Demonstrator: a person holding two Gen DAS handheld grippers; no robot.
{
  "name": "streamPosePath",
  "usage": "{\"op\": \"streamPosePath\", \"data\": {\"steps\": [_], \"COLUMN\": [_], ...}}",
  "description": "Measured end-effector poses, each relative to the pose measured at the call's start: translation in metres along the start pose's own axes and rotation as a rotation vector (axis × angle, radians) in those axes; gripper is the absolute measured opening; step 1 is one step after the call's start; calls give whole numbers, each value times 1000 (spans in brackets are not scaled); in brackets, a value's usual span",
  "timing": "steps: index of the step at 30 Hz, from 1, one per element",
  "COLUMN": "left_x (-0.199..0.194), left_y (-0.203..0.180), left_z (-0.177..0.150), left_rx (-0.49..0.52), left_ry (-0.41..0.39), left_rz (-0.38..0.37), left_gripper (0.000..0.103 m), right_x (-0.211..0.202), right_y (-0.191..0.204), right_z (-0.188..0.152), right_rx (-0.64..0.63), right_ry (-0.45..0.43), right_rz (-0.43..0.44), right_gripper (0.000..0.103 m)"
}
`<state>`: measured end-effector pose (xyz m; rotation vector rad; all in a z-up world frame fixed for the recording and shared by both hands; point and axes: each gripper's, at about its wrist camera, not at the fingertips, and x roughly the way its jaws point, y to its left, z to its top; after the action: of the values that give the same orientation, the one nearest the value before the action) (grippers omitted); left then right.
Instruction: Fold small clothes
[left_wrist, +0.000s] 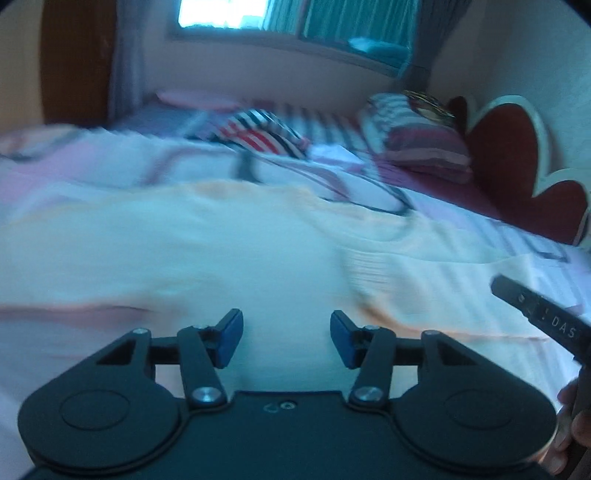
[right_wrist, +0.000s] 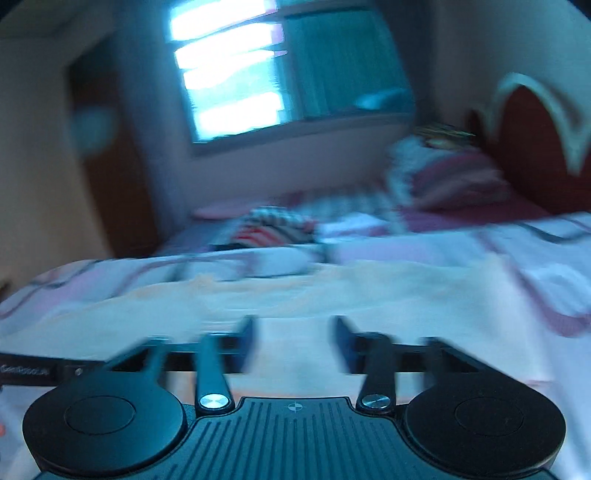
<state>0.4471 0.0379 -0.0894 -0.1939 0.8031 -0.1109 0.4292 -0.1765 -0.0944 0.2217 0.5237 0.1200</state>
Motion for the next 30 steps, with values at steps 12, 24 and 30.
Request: {"op": "streamPosePath", "data": {"steps": [12, 24, 30], "left_x": [64, 2, -1], "left_y": [-40, 4, 32], "left_z": [15, 29, 24], "left_rx": [-23, 57, 28], "left_ry": [60, -127, -103], "left_rz": [-72, 70, 120], "left_gripper": [3, 3, 3], "right_x": [-47, -46, -37], "right_y": [-133, -127, -113], "right_z": [10, 9, 9], "right_rx": [271, 282, 255], "right_ry": [-1, 2, 22], "right_rz": [-227, -205, -171], "right_gripper": [26, 26, 26]}}
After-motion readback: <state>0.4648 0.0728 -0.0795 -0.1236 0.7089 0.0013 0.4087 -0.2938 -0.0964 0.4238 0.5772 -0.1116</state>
